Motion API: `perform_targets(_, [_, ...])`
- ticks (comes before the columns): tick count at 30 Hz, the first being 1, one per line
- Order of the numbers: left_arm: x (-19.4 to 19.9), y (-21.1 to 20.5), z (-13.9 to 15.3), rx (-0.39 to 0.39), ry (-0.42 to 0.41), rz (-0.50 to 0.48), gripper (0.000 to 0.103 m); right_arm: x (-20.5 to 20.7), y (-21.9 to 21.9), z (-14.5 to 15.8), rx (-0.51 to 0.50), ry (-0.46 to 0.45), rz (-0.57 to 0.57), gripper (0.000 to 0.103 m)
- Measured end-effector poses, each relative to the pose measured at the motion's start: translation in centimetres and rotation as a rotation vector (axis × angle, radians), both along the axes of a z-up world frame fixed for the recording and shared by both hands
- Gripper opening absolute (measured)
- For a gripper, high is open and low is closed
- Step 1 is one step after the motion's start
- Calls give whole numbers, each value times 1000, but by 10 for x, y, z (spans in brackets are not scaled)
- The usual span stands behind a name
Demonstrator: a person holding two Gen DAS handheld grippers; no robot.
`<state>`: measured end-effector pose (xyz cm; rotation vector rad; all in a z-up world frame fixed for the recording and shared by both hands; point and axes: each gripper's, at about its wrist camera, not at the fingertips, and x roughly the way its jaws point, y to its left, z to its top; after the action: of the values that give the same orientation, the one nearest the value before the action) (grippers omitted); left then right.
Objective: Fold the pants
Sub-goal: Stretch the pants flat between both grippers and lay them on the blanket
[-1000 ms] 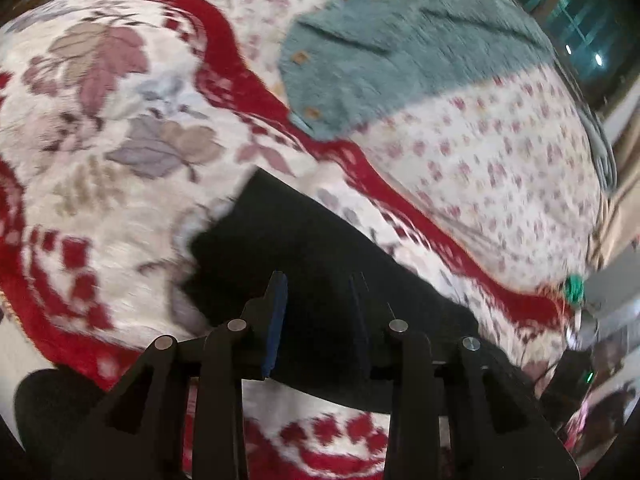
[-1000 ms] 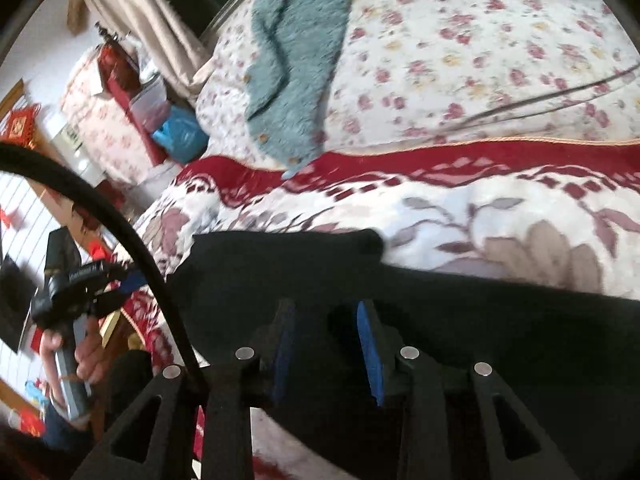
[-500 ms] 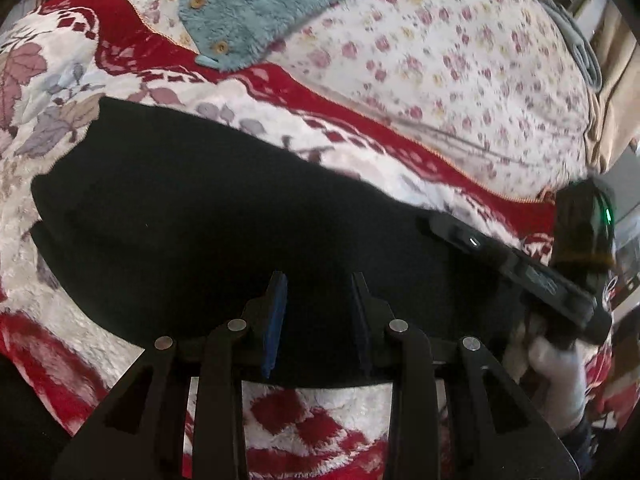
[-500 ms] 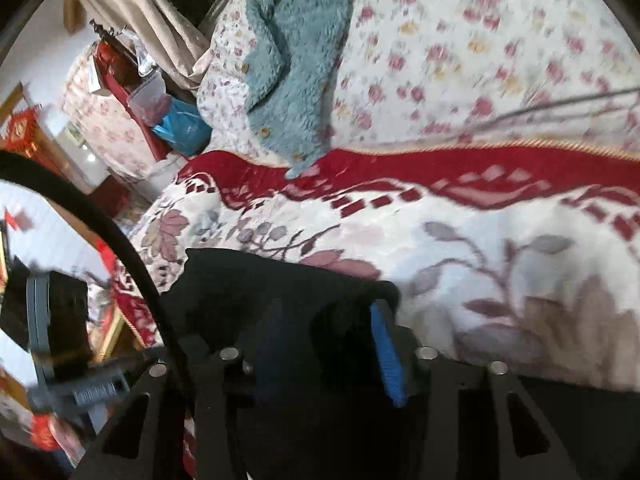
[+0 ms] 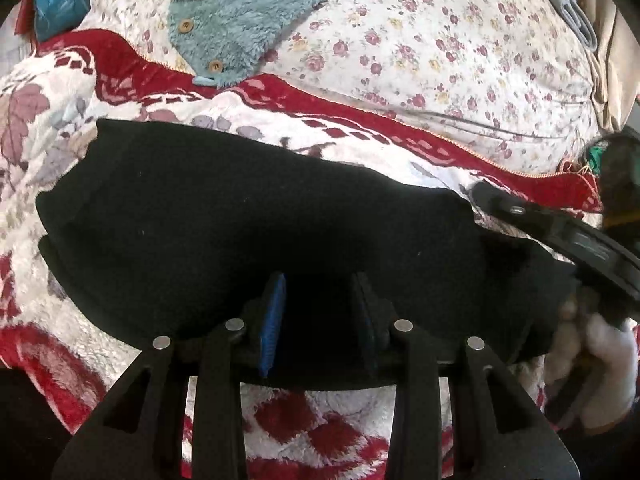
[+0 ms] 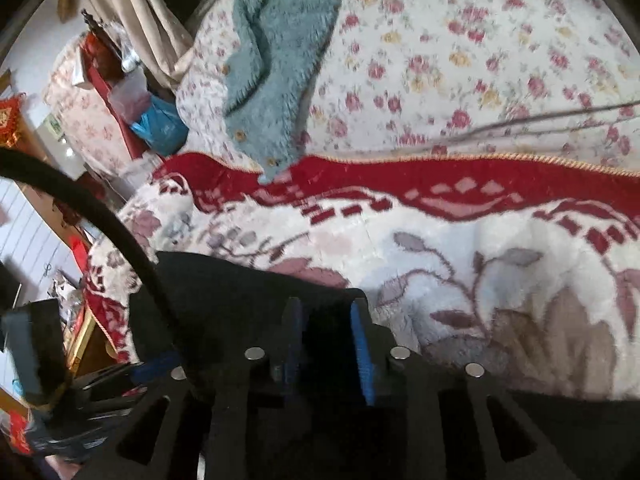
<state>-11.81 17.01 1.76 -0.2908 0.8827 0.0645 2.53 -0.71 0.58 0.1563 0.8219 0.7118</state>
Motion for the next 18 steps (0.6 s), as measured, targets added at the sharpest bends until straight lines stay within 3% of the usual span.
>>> perform_targets(2, [-1, -1, 1, -17, 3, 3, 34, -14, -12, 10, 4, -31, -7, 46])
perform_targets(18, [-2, -41, 23, 38, -36, -47, 34, -68, -88, 22, 55, -55, -133, 48])
